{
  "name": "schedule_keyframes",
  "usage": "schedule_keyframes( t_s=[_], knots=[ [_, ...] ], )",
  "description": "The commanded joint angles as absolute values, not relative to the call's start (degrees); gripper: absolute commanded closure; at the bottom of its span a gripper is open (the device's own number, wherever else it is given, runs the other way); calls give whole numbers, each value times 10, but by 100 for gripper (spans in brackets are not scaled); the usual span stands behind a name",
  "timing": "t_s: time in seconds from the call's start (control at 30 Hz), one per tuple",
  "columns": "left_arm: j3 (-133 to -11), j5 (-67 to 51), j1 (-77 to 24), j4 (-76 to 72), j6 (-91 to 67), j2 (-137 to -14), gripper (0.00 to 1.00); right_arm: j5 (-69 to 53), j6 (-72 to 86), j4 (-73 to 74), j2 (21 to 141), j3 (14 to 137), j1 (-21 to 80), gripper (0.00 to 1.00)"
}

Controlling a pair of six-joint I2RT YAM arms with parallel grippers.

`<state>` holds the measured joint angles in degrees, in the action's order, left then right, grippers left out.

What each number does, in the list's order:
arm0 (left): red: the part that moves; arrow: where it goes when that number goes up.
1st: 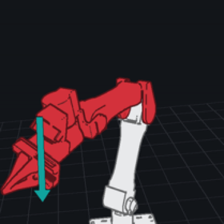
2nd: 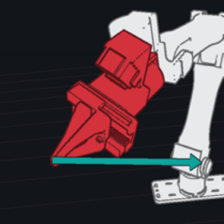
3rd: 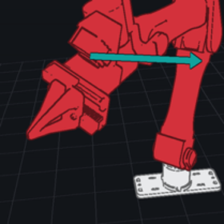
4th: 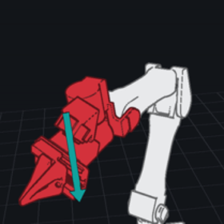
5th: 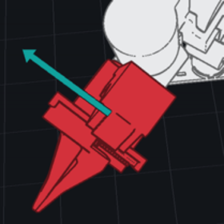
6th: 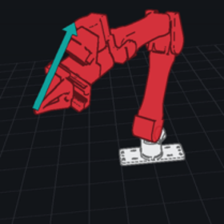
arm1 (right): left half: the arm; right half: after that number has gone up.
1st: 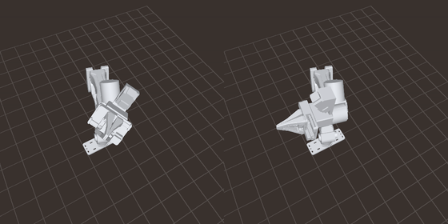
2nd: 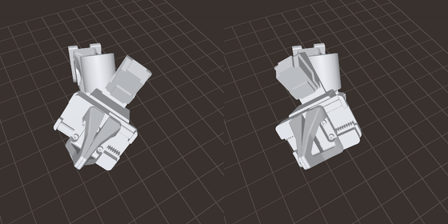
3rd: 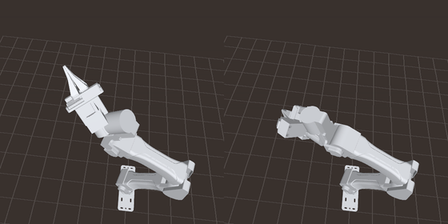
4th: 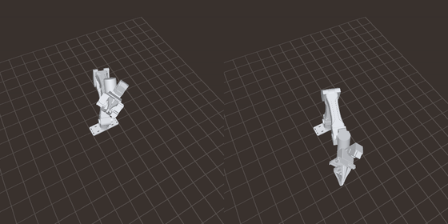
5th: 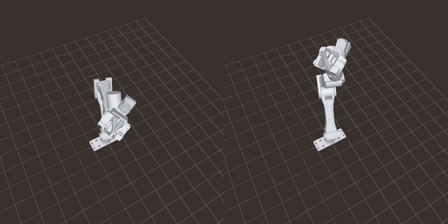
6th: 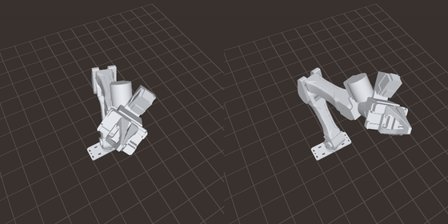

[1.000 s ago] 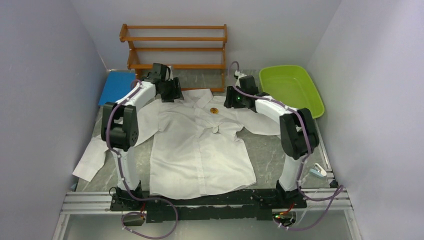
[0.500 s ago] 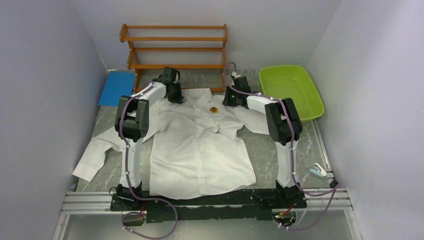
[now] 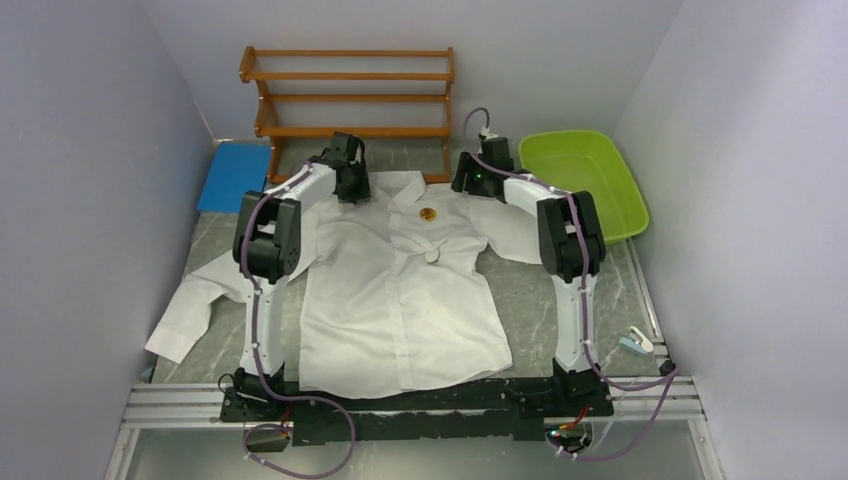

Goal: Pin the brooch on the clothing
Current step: Flatten out the clothes at the center of the board.

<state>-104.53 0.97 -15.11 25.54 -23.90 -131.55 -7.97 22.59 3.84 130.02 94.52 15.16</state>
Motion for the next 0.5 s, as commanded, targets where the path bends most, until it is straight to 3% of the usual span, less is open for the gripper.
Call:
schedule_keyframes(
  t_s=[0.0, 0.1, 0.47],
  knots=[
    [-965, 9, -155, 231, -240, -1193, 44, -80, 201, 40, 1162, 878, 145, 32],
    [-903, -7, -160, 227, -257, -1119, 32, -95, 202, 49, 1078, 820, 145, 25],
    [-674, 19, -162, 307, -312, -836, 19, -127, 245, 140, 762, 522, 146, 24]
  ],
)
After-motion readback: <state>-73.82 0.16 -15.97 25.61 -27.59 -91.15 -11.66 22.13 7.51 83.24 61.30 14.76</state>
